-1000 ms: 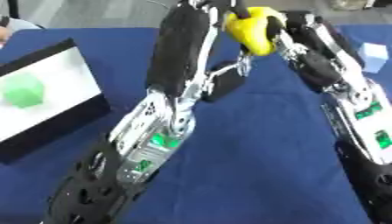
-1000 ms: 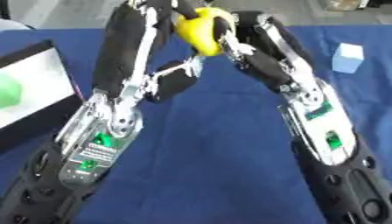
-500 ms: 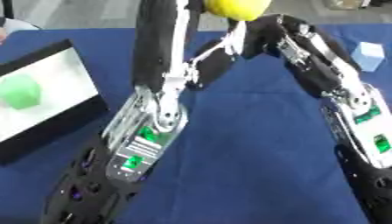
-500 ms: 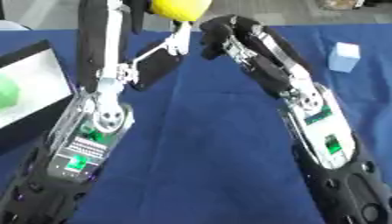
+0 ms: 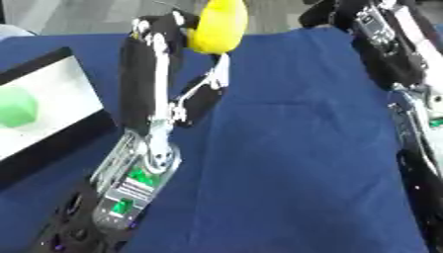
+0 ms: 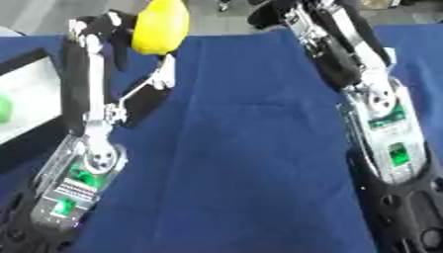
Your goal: Pick up the objects with one hand, pass them to the other hand, and then place them into the box on the other side of the table.
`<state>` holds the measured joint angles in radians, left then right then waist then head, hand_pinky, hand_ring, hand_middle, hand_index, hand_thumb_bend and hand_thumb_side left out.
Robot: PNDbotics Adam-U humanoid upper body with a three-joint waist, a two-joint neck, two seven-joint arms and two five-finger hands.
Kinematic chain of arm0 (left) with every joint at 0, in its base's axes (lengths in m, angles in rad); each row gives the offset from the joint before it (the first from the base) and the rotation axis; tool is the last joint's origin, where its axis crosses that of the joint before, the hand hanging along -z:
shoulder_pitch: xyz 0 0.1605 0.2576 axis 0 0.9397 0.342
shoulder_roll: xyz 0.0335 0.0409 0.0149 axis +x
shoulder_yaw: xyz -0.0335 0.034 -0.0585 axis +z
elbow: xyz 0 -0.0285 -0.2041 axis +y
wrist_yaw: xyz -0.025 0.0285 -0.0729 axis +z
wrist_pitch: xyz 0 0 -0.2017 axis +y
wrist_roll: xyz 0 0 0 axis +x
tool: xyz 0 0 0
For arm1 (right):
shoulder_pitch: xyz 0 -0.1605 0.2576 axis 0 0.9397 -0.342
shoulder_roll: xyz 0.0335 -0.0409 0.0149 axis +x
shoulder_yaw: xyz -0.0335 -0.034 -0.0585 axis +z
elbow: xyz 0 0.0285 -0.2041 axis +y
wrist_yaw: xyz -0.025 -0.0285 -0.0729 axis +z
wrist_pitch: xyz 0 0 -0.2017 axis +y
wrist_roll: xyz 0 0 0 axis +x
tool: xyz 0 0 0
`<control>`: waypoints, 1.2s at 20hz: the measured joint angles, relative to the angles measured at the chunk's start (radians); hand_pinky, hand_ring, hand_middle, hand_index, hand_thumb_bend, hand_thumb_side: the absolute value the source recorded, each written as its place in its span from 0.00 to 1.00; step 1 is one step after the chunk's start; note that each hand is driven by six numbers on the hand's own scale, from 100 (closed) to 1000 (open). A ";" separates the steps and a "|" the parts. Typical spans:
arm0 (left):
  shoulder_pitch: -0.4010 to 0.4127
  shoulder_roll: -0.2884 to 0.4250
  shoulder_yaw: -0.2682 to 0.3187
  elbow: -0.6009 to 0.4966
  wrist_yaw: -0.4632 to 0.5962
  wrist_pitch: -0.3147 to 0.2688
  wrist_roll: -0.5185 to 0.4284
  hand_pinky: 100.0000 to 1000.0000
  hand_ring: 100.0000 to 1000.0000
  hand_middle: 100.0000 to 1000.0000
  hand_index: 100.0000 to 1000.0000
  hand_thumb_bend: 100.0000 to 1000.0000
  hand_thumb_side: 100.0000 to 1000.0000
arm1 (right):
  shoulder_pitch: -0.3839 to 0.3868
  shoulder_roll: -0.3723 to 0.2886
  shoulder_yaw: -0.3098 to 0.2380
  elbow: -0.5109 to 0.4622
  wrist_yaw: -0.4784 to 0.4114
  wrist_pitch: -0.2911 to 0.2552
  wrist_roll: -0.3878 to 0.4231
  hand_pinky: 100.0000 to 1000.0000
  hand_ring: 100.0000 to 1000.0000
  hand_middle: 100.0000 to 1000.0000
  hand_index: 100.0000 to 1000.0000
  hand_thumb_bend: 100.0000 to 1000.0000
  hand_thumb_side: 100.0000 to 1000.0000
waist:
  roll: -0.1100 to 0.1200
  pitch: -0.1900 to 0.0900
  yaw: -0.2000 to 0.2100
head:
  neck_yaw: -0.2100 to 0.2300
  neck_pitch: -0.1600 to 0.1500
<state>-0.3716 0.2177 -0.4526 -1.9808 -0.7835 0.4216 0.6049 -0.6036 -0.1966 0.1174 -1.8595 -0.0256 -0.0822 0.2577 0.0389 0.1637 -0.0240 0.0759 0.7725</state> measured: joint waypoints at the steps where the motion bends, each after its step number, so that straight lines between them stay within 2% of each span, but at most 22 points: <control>1: 0.021 0.008 0.015 0.000 -0.001 0.009 0.014 0.46 0.39 0.05 0.18 0.00 0.00 | 0.002 -0.006 -0.015 -0.007 0.008 0.001 -0.008 0.66 0.62 0.64 0.84 0.00 0.71 | 0.000 0.000 0.000 | 0.002 0.000; 5: 0.100 0.063 0.096 0.000 -0.001 0.030 0.043 0.46 0.40 0.07 0.20 0.00 0.00 | 0.035 -0.025 -0.068 -0.013 0.042 0.005 -0.037 0.66 0.62 0.62 0.83 0.00 0.72 | 0.013 0.000 -0.001 | 0.058 0.000; 8: 0.112 0.094 0.135 0.000 0.013 0.023 0.049 0.46 0.40 0.07 0.20 0.00 0.00 | 0.042 -0.029 -0.083 -0.013 0.057 0.003 -0.047 0.66 0.62 0.62 0.83 0.00 0.72 | 0.016 0.000 -0.006 | 0.088 0.000; 9: 0.117 0.100 0.139 0.000 0.019 0.019 0.053 0.49 0.43 0.12 0.26 0.01 0.00 | 0.042 -0.029 -0.085 -0.012 0.059 0.003 -0.049 0.65 0.61 0.61 0.81 0.00 0.74 | 0.016 0.000 -0.006 | 0.100 0.000; 11: 0.136 0.116 0.155 0.010 0.037 0.020 0.053 0.49 0.43 0.13 0.26 0.02 0.00 | 0.060 -0.029 -0.099 0.001 0.072 0.011 -0.059 0.65 0.61 0.61 0.81 0.00 0.74 | 0.037 0.000 0.015 | 0.232 0.000; 13: 0.181 0.150 0.187 0.039 0.060 0.034 0.038 0.49 0.43 0.13 0.26 0.02 0.00 | 0.098 -0.029 -0.119 0.026 0.091 0.017 -0.071 0.65 0.61 0.61 0.81 0.00 0.74 | 0.074 -0.001 0.017 | 0.352 0.000; 14: 0.203 0.169 0.207 0.057 0.073 0.043 0.029 0.49 0.43 0.13 0.26 0.02 0.00 | 0.114 -0.030 -0.127 0.036 0.099 0.016 -0.074 0.65 0.61 0.61 0.81 0.00 0.74 | 0.079 -0.001 0.008 | 0.391 0.000; 16: 0.243 0.214 0.254 0.082 0.104 0.065 0.007 0.50 0.42 0.13 0.27 0.07 0.00 | 0.125 -0.030 -0.131 0.048 0.111 0.013 -0.077 0.64 0.61 0.61 0.81 0.00 0.75 | 0.079 -0.002 0.004 | 0.442 0.000; 19: 0.278 0.291 0.333 0.136 0.152 0.108 -0.036 0.51 0.40 0.13 0.28 0.09 0.00 | 0.135 -0.030 -0.131 0.066 0.121 0.008 -0.075 0.64 0.61 0.60 0.81 0.00 0.75 | 0.079 -0.002 -0.003 | 0.472 0.000; 24: 0.277 0.425 0.467 0.267 0.240 0.193 -0.121 0.52 0.42 0.15 0.31 0.13 0.00 | 0.137 -0.028 -0.128 0.080 0.126 -0.001 -0.067 0.64 0.61 0.60 0.81 0.00 0.75 | 0.079 -0.002 -0.020 | 0.465 0.000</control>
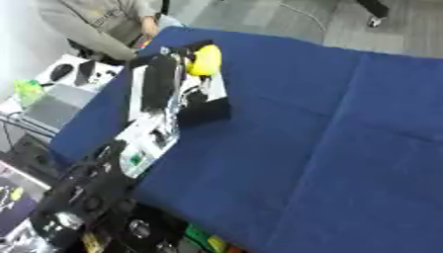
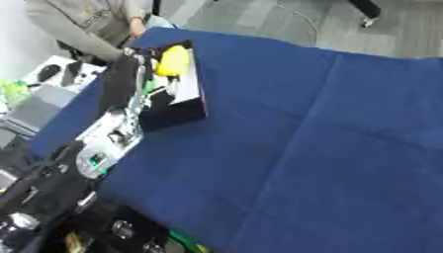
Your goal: Pick up the objects with one hand, pass them to the other hand, and then place them into the box on the other side of the table.
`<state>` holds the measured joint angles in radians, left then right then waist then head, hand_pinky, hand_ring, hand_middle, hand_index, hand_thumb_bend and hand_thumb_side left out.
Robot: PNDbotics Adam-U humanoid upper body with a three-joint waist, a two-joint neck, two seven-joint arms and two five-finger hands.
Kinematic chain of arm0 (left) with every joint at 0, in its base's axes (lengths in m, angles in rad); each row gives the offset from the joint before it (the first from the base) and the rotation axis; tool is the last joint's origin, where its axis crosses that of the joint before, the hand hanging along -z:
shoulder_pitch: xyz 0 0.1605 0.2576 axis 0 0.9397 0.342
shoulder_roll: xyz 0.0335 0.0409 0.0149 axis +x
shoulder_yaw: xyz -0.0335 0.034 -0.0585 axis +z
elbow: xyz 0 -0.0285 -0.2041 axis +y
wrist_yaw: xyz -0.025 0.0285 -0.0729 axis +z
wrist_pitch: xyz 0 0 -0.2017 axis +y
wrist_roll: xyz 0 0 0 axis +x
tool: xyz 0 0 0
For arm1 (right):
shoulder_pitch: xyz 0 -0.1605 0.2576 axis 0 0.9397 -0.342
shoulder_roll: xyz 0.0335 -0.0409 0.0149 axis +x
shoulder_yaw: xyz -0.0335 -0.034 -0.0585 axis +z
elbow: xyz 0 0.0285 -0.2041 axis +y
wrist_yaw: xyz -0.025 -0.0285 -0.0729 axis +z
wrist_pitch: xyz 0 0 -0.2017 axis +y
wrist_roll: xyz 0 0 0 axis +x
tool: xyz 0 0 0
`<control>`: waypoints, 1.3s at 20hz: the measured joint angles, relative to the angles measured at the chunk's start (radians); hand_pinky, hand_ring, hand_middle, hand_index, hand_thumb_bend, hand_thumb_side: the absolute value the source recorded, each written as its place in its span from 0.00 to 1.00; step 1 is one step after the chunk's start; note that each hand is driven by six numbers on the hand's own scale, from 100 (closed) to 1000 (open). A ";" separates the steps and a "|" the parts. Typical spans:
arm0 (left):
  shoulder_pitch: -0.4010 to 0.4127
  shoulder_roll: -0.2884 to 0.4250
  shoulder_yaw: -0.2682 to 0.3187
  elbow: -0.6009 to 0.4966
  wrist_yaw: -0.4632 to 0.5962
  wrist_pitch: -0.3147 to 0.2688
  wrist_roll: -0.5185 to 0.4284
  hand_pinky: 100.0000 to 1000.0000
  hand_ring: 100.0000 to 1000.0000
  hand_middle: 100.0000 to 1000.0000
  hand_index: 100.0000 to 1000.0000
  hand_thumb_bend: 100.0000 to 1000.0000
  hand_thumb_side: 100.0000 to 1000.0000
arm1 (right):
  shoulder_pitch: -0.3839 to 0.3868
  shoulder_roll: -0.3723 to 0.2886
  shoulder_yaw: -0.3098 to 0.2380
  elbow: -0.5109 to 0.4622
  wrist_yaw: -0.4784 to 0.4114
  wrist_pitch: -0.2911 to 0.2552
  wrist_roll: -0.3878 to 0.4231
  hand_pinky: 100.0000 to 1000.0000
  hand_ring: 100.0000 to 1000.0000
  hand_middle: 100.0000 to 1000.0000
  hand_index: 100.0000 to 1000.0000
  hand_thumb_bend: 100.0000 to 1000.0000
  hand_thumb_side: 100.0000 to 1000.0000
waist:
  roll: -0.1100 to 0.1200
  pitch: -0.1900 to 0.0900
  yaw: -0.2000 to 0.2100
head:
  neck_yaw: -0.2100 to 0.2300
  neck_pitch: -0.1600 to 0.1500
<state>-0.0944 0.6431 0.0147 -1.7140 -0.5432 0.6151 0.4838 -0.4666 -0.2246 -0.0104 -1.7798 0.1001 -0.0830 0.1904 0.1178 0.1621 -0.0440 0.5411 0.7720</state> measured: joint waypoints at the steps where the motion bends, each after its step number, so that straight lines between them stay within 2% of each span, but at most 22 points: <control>1: -0.003 0.021 0.018 0.026 0.016 0.017 -0.017 0.58 0.50 0.27 0.43 0.24 0.00 | 0.000 0.000 0.000 0.002 0.000 -0.001 0.001 0.64 0.61 0.60 0.81 0.00 0.75 | 0.000 0.000 -0.001 | -0.002 0.000; 2: -0.004 0.037 0.029 0.054 0.033 0.034 -0.034 0.63 0.56 0.38 0.54 0.33 0.00 | 0.000 0.001 0.000 0.004 0.000 -0.003 0.003 0.64 0.61 0.60 0.81 0.00 0.75 | 0.000 0.000 -0.004 | -0.004 0.000; 3: -0.005 0.045 0.031 0.081 0.052 0.051 -0.051 0.69 0.66 0.51 0.71 0.51 0.02 | 0.000 0.002 0.000 0.005 0.000 -0.004 0.005 0.64 0.61 0.60 0.81 0.00 0.75 | 0.000 0.000 -0.005 | -0.005 0.000; 4: -0.007 0.049 0.029 0.109 0.068 0.068 -0.068 0.70 0.68 0.54 0.75 0.56 0.09 | 0.000 0.003 0.001 0.005 0.000 -0.005 0.007 0.64 0.61 0.60 0.81 0.00 0.76 | 0.000 0.000 -0.006 | -0.006 0.000; 5: -0.009 0.052 0.021 0.137 0.085 0.085 -0.085 0.78 0.78 0.71 0.88 0.84 0.36 | 0.000 0.004 0.001 0.005 0.000 -0.006 0.009 0.64 0.61 0.60 0.81 0.00 0.75 | 0.000 0.000 -0.007 | -0.007 0.000; 6: -0.014 0.052 0.007 0.164 0.103 0.102 -0.102 0.81 0.83 0.77 0.91 0.91 0.40 | -0.001 0.006 0.001 0.005 0.000 -0.007 0.011 0.64 0.61 0.60 0.81 0.00 0.76 | 0.000 0.000 -0.010 | -0.007 0.000; 9: -0.046 0.052 -0.044 0.218 0.152 0.150 -0.150 0.86 0.90 0.86 0.96 1.00 0.53 | -0.001 0.009 0.001 0.005 0.000 -0.008 0.016 0.64 0.61 0.60 0.81 0.00 0.76 | 0.000 0.000 -0.011 | -0.011 0.000; 11: -0.055 0.052 -0.059 0.211 0.174 0.174 -0.174 0.86 0.91 0.88 0.96 1.00 0.59 | -0.001 0.009 0.001 0.005 0.000 -0.008 0.019 0.64 0.61 0.60 0.80 0.00 0.76 | -0.001 0.000 -0.009 | -0.019 0.000; 13: -0.066 0.052 -0.061 0.179 0.172 0.191 -0.191 0.85 0.91 0.86 0.94 0.90 0.62 | -0.001 0.009 0.000 0.006 0.002 -0.008 0.021 0.65 0.61 0.60 0.80 0.00 0.75 | -0.002 0.000 -0.003 | -0.033 0.000; 14: -0.073 0.052 -0.057 0.159 0.165 0.194 -0.194 0.83 0.91 0.84 0.92 0.80 0.58 | -0.001 0.009 -0.001 0.008 0.005 -0.008 0.022 0.65 0.61 0.60 0.80 0.00 0.74 | -0.003 0.000 0.001 | -0.042 0.000; 16: -0.097 0.051 -0.042 0.111 0.143 0.188 -0.187 0.81 0.93 0.82 0.88 0.70 0.55 | -0.011 -0.003 -0.008 0.020 0.017 -0.010 0.022 0.65 0.61 0.60 0.80 0.00 0.71 | -0.006 0.000 0.008 | -0.070 0.000; 17: -0.112 0.049 -0.035 0.087 0.128 0.179 -0.179 0.81 0.93 0.81 0.88 0.69 0.55 | -0.018 -0.016 -0.013 0.029 0.024 -0.012 0.019 0.65 0.61 0.60 0.80 0.00 0.70 | -0.010 0.000 0.011 | -0.089 0.000; 22: -0.225 -0.027 -0.030 -0.037 0.054 0.113 -0.113 0.77 0.91 0.78 0.83 0.63 0.48 | -0.064 -0.117 -0.038 0.122 0.079 -0.013 -0.001 0.66 0.63 0.67 0.84 0.00 0.68 | -0.044 -0.004 0.033 | -0.224 0.000; 26: -0.290 -0.123 -0.076 -0.141 -0.010 0.050 -0.050 0.77 0.91 0.77 0.82 0.61 0.47 | -0.113 -0.216 -0.050 0.222 0.123 0.023 -0.015 0.66 0.64 0.69 0.85 0.00 0.66 | -0.059 -0.005 0.047 | -0.362 0.000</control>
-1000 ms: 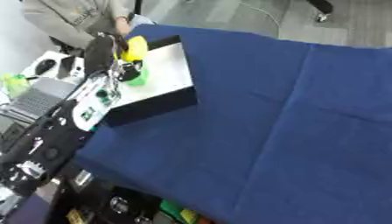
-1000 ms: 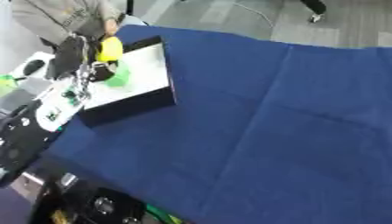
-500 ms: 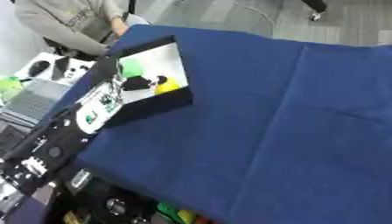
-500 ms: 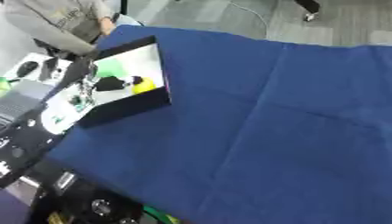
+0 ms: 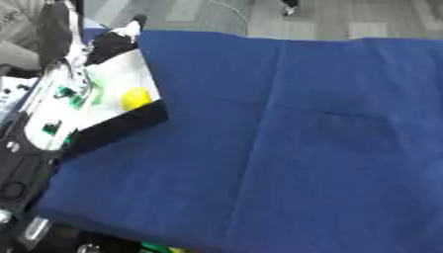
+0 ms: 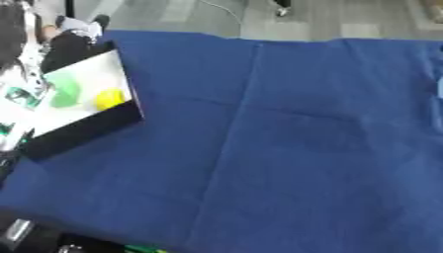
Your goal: Pick up the objects with one hand, pass them to the other hand, and then place them into the box on the other side of the table.
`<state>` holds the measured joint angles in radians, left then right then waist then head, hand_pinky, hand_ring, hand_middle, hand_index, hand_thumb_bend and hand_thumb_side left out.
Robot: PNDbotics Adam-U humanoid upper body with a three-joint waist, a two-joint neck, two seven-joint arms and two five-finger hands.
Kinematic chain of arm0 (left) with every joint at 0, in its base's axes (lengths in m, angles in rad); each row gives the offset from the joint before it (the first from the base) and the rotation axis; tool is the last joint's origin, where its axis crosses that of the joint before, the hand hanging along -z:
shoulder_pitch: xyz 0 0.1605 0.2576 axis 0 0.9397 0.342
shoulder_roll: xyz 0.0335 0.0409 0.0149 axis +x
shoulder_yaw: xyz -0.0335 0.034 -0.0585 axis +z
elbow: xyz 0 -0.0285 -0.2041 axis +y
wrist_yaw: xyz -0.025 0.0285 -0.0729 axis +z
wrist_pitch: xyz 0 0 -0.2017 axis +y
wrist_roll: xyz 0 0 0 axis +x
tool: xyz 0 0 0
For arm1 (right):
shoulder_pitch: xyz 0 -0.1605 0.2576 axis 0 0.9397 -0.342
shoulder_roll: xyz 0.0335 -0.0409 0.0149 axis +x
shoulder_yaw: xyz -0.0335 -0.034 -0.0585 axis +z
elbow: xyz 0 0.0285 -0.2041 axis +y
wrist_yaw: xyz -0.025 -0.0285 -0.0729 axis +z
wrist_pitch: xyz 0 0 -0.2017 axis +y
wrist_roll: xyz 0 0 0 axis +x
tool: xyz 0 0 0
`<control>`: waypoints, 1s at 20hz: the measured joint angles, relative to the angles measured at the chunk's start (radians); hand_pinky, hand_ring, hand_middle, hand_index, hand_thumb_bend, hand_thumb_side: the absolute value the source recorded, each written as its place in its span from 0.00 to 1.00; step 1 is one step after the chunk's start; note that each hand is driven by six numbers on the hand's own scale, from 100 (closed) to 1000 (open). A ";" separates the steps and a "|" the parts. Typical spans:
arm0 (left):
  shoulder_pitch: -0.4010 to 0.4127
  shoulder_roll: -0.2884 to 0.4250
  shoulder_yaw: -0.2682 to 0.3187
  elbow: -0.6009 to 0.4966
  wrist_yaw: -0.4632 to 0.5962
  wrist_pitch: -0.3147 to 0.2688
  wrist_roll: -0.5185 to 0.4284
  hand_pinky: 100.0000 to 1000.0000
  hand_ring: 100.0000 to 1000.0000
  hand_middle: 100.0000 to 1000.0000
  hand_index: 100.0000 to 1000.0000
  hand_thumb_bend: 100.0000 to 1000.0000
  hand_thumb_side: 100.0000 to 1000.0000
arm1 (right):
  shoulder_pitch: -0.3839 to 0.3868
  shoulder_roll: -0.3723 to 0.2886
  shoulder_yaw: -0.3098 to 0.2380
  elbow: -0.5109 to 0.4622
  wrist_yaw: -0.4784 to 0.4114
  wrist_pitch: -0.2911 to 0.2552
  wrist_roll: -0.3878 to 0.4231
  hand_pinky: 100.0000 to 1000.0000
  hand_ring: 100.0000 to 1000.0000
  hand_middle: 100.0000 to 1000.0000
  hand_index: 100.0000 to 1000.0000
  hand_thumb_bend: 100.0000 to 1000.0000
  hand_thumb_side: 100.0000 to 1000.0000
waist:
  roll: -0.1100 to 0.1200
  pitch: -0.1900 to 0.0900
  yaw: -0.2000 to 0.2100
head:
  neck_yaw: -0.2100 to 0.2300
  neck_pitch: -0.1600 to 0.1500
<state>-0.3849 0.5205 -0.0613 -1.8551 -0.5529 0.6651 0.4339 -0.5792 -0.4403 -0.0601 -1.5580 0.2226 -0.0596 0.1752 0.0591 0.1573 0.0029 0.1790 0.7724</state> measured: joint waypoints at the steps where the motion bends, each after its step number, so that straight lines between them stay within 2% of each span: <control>1: 0.001 -0.024 -0.014 -0.025 -0.015 -0.016 0.016 0.77 0.91 0.77 0.82 0.61 0.47 | -0.011 -0.023 0.000 0.025 0.003 0.003 -0.005 0.66 0.64 0.69 0.85 0.00 0.66 | 0.000 0.000 0.005 | -0.021 0.000; 2: 0.009 -0.045 -0.026 -0.052 -0.028 -0.032 0.032 0.76 0.91 0.77 0.82 0.61 0.47 | -0.019 -0.043 0.000 0.051 0.003 0.001 -0.011 0.66 0.65 0.70 0.85 0.00 0.69 | 0.000 0.000 0.007 | -0.037 0.000; 3: 0.018 -0.062 -0.036 -0.074 -0.036 -0.048 0.048 0.76 0.90 0.75 0.80 0.58 0.45 | -0.023 -0.058 0.001 0.077 0.003 -0.005 -0.017 0.70 0.75 0.82 0.91 0.00 0.69 | 0.000 0.000 0.007 | -0.053 0.000; 4: 0.020 -0.076 -0.046 -0.092 -0.039 -0.062 0.062 0.75 0.90 0.74 0.79 0.56 0.45 | -0.031 -0.070 0.000 0.103 0.003 -0.009 -0.022 0.72 0.79 0.86 0.93 0.00 0.71 | -0.002 0.000 0.006 | -0.088 0.000; 8: -0.017 -0.146 -0.111 -0.120 -0.016 -0.099 0.099 0.74 0.91 0.73 0.78 0.53 0.47 | -0.093 -0.139 -0.003 0.197 0.032 0.007 -0.006 0.81 0.88 0.92 0.97 0.00 0.69 | -0.024 0.001 0.030 | -0.225 0.000; 13: -0.052 -0.253 -0.220 -0.126 0.049 -0.135 0.102 0.74 0.90 0.73 0.78 0.52 0.47 | -0.132 -0.198 -0.006 0.313 0.099 0.069 0.000 0.86 0.91 0.93 0.97 0.01 0.67 | -0.024 0.005 0.091 | -0.337 0.000; 17: -0.059 -0.342 -0.311 -0.126 0.089 -0.186 0.099 0.74 0.90 0.72 0.78 0.50 0.48 | -0.137 -0.219 -0.029 0.410 0.157 0.127 -0.048 0.87 0.90 0.93 0.97 0.03 0.67 | -0.024 0.026 0.135 | -0.399 0.000; 20: -0.052 -0.373 -0.344 -0.126 0.098 -0.231 0.097 0.74 0.90 0.72 0.78 0.50 0.48 | -0.147 -0.224 -0.044 0.484 0.202 0.172 -0.092 0.87 0.90 0.93 0.96 0.04 0.67 | -0.024 0.030 0.152 | -0.432 0.000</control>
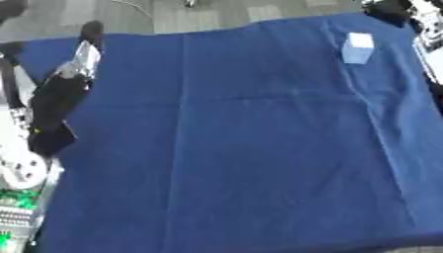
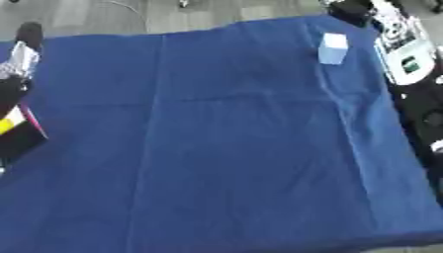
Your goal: Pick up the objects with one hand, pass them to the other hand, and then place them into the box on the other side of the table.
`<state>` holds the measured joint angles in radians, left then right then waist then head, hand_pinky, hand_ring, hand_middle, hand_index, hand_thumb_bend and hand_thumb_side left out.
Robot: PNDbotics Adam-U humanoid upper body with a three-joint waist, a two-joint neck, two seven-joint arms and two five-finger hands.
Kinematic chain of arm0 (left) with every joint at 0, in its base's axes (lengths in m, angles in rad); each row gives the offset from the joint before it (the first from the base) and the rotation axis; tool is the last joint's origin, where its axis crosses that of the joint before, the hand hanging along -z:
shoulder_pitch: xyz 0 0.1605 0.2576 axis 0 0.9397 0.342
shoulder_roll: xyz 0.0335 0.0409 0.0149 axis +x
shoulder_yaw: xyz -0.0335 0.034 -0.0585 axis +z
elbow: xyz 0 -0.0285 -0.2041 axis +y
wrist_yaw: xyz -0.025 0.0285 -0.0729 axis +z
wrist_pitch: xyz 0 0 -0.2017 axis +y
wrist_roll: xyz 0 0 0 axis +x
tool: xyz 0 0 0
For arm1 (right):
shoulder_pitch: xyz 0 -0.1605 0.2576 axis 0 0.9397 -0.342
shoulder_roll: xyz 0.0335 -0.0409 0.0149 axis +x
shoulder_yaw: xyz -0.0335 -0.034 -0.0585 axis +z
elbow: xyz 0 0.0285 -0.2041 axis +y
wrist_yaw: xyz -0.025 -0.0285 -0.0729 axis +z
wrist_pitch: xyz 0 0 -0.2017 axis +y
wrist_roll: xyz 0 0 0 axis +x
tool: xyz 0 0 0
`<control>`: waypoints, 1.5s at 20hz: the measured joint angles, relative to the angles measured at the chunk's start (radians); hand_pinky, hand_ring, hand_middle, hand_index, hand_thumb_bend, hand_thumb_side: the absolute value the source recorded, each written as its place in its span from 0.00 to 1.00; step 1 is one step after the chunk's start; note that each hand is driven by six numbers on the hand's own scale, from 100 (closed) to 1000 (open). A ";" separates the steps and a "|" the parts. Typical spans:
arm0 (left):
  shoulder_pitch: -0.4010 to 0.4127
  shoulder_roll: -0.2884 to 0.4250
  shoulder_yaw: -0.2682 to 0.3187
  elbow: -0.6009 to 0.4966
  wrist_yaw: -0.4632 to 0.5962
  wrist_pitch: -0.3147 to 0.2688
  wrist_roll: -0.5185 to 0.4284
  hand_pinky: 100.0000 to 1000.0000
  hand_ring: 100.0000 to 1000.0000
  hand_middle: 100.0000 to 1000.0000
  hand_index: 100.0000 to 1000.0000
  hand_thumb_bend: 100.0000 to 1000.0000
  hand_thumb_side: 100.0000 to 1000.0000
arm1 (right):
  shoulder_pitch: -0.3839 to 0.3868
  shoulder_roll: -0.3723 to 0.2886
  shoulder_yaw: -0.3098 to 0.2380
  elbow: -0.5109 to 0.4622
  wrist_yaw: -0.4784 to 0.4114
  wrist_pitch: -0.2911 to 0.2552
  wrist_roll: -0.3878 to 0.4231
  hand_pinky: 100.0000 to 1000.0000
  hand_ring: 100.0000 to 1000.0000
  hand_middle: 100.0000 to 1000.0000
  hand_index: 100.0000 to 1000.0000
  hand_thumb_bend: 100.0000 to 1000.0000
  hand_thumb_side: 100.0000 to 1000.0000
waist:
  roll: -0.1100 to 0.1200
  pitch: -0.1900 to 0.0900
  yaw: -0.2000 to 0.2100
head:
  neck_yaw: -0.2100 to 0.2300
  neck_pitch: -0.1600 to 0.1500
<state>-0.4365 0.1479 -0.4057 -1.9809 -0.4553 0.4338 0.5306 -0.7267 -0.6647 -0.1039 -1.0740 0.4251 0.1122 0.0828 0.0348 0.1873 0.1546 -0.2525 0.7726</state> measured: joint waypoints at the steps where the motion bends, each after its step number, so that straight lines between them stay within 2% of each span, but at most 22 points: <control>1: 0.005 -0.001 -0.004 0.000 0.005 -0.015 -0.002 0.74 0.90 0.72 0.78 0.50 0.49 | -0.007 0.000 0.001 0.025 0.015 0.016 -0.016 0.87 0.90 0.93 0.96 0.04 0.66 | 0.000 0.002 0.003 | -0.008 0.000; 7: 0.029 -0.001 -0.003 0.000 0.038 -0.113 -0.027 0.74 0.90 0.72 0.78 0.49 0.49 | -0.068 0.009 0.062 0.184 0.113 0.113 -0.113 0.87 0.90 0.92 0.96 0.06 0.68 | 0.000 0.004 0.014 | -0.033 0.000; 10: 0.041 -0.001 0.008 0.000 0.053 -0.161 -0.037 0.74 0.90 0.72 0.78 0.49 0.49 | -0.084 0.029 0.093 0.261 0.160 0.139 -0.155 0.88 0.90 0.91 0.96 0.07 0.69 | 0.000 0.004 0.016 | -0.039 0.000; 15: 0.055 -0.001 0.025 0.000 0.085 -0.232 -0.049 0.74 0.90 0.72 0.78 0.49 0.49 | -0.103 0.048 0.112 0.388 0.239 0.114 -0.189 0.88 0.89 0.88 0.96 0.10 0.68 | 0.000 0.004 0.017 | -0.042 0.000; 22: 0.059 -0.001 0.033 0.000 0.099 -0.257 -0.056 0.74 0.89 0.72 0.78 0.49 0.49 | -0.156 0.050 0.112 0.551 0.350 0.039 -0.256 0.88 0.88 0.86 0.96 0.11 0.66 | 0.000 0.004 0.015 | -0.045 0.000; 23: 0.059 -0.001 0.033 0.000 0.099 -0.257 -0.056 0.74 0.89 0.71 0.78 0.49 0.49 | -0.165 0.050 0.111 0.572 0.365 0.026 -0.269 0.75 0.59 0.55 0.81 0.06 0.21 | 0.000 0.004 0.015 | -0.045 0.000; 26: 0.064 -0.001 0.035 0.000 0.099 -0.257 -0.056 0.74 0.89 0.71 0.78 0.48 0.49 | -0.180 0.050 0.092 0.593 0.411 -0.008 -0.306 0.68 0.50 0.39 0.63 0.00 0.00 | 0.000 0.004 0.009 | -0.044 0.000; 29: 0.073 -0.001 0.039 0.000 0.099 -0.255 -0.054 0.74 0.89 0.70 0.78 0.48 0.49 | -0.181 0.050 0.050 0.566 0.456 -0.030 -0.347 0.62 0.44 0.27 0.45 0.00 0.00 | 0.000 0.004 -0.001 | -0.034 0.000; 30: 0.078 -0.001 0.039 0.000 0.099 -0.253 -0.052 0.74 0.89 0.70 0.78 0.48 0.50 | -0.186 0.050 0.033 0.549 0.471 -0.040 -0.361 0.61 0.43 0.25 0.41 0.00 0.00 | 0.000 0.004 -0.007 | -0.028 0.000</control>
<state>-0.3581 0.1470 -0.3666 -1.9809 -0.3563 0.1810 0.4786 -0.9126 -0.6146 -0.0711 -0.5246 0.8965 0.0721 -0.2784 0.0347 0.1910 0.1481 -0.2810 0.7726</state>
